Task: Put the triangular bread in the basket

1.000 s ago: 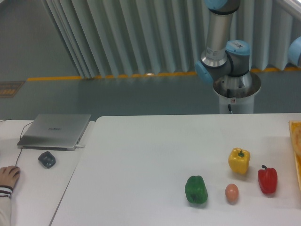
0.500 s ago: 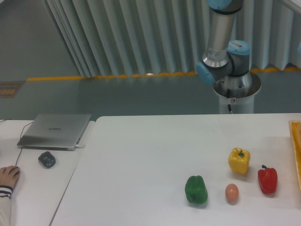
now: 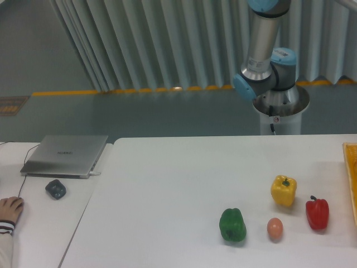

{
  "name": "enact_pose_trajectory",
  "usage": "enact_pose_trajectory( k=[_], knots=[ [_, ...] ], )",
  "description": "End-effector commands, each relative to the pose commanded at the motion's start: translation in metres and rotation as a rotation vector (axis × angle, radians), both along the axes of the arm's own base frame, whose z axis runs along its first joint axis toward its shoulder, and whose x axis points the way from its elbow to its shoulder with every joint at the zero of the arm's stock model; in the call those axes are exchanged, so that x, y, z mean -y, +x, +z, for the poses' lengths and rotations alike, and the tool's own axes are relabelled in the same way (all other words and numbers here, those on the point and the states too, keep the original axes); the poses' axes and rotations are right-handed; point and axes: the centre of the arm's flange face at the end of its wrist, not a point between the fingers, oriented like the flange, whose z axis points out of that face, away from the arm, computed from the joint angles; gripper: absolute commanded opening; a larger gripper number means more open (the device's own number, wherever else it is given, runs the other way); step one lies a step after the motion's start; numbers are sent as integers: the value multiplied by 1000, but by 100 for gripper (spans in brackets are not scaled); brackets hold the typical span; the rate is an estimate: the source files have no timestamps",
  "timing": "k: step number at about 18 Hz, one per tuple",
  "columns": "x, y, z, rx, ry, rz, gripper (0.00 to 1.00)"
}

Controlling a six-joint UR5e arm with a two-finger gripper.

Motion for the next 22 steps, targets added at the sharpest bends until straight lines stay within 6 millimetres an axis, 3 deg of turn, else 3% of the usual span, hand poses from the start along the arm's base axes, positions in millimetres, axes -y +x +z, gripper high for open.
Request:
enact_pose_trajectory(
  k=[3, 6, 11, 17, 19, 22],
  knots=[
    [-8, 1, 3, -29, 6, -16, 100],
    [-30, 15, -1, -42, -7, -60, 100],
    [-42, 24, -8, -51, -14, -75, 100],
    [-49, 36, 1, -69, -62, -53, 100],
    [-45, 47, 8, -60, -71, -33, 100],
    [-57, 74, 14, -63, -139, 3, 100]
  ],
)
